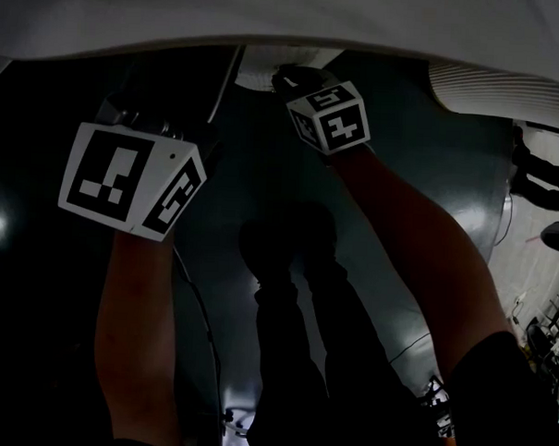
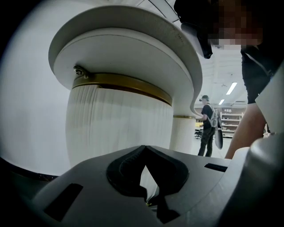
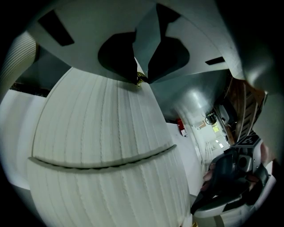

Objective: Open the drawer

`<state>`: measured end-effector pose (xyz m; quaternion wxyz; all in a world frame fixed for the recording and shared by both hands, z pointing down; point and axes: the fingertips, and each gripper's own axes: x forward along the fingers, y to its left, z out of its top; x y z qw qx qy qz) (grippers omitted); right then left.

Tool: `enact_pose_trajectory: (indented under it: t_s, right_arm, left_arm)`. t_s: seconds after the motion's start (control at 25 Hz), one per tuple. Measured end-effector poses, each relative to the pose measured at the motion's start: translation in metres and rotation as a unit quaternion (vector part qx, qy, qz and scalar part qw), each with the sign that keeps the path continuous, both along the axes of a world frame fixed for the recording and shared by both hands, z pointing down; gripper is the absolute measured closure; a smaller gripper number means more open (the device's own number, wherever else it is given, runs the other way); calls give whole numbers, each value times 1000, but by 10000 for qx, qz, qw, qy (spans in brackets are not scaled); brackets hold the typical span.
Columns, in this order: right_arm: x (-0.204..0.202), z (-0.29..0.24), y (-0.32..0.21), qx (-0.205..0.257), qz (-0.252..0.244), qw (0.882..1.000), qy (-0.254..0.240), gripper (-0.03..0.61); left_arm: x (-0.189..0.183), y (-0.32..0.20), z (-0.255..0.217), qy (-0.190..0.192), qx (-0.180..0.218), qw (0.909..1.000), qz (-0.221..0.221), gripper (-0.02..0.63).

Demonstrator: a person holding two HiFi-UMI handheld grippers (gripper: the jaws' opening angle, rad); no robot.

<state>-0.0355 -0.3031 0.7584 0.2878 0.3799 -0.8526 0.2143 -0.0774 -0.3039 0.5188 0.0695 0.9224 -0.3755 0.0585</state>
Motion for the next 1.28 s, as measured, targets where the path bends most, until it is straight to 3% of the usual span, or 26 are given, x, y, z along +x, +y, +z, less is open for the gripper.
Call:
enact_pose_trajectory:
  t_s: [0.28,0.76,1.28]
  right_arm:
    - [2,0,-1,-12,55,10000,-34,502]
    - [10,2,2,-23,32,10000,-20,503]
    - [7,4,9,26,4,10000,95,509]
  left_arm:
    - [2,-1,2,110,-42,9999,96,603]
    - [13,-7,3,-330,5,9993,156,603]
    - [8,0,5,-453,99,9989,108,603]
